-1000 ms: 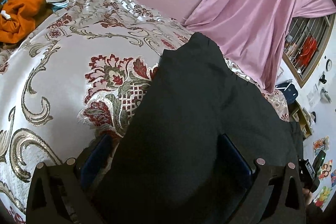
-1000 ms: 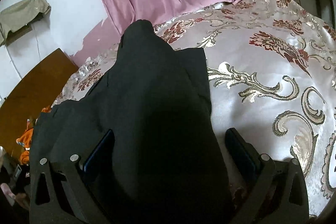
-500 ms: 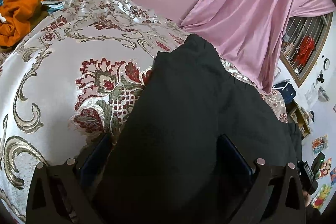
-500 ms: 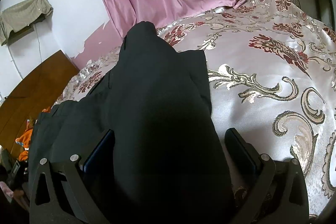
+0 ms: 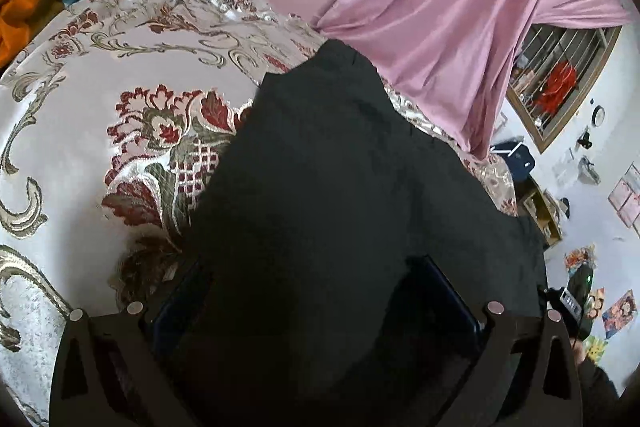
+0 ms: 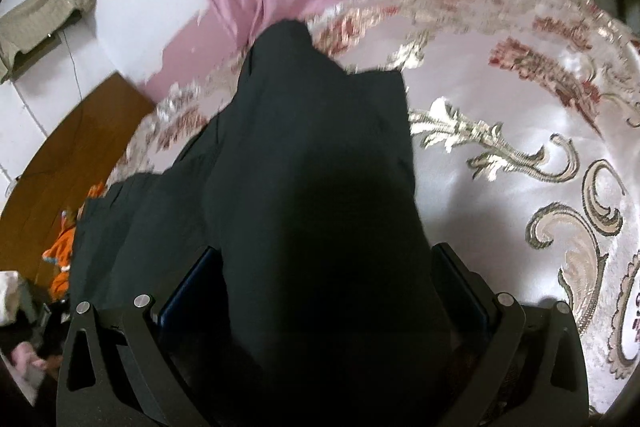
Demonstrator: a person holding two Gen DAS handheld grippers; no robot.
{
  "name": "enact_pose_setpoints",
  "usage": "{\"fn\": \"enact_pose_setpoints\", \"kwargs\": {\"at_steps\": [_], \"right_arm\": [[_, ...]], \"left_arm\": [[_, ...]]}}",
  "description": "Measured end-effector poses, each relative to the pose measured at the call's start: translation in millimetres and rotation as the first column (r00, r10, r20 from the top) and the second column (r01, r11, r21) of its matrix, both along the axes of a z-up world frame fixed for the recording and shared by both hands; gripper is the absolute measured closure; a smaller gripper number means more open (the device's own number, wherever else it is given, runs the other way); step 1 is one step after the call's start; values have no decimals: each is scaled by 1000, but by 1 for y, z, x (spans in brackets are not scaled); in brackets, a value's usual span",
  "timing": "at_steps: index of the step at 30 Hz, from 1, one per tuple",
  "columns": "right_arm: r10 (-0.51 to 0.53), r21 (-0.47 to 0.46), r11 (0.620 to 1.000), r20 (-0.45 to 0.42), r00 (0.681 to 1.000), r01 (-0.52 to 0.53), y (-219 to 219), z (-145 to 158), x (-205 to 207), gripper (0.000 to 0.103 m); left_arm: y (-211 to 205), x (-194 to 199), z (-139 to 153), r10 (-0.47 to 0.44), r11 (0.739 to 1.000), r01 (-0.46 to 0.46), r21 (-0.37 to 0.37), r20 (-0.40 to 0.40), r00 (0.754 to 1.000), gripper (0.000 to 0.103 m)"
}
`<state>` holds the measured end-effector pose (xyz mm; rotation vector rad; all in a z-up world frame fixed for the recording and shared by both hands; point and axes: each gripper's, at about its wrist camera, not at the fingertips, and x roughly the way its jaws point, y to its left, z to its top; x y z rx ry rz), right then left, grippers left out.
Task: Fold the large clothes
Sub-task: 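Lift the gripped jacket edge with both tools and fold it over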
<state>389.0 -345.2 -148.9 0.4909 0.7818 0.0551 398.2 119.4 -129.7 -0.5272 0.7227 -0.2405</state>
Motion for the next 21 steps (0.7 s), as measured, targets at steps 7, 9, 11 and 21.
{"fn": "enact_pose_setpoints", "kwargs": {"at_steps": [7, 9, 11, 21], "right_arm": [[70, -22, 997, -96, 993, -72, 19, 10, 3, 1], [52, -19, 998, -83, 995, -54, 24, 13, -3, 6], [17, 25, 1000, -69, 997, -15, 23, 15, -11, 22], [26, 80, 996, 47, 999, -30, 26, 65, -38, 87]], "left_arm": [[2, 1, 2, -9, 1000, 9, 0, -114, 993, 26], [6, 0, 4, -2, 1000, -2, -29, -145, 989, 36], [5, -2, 9, 5, 1000, -9, -23, -161, 987, 44], [-43, -1, 73, -27, 982, 48, 184, -112, 993, 77]]}}
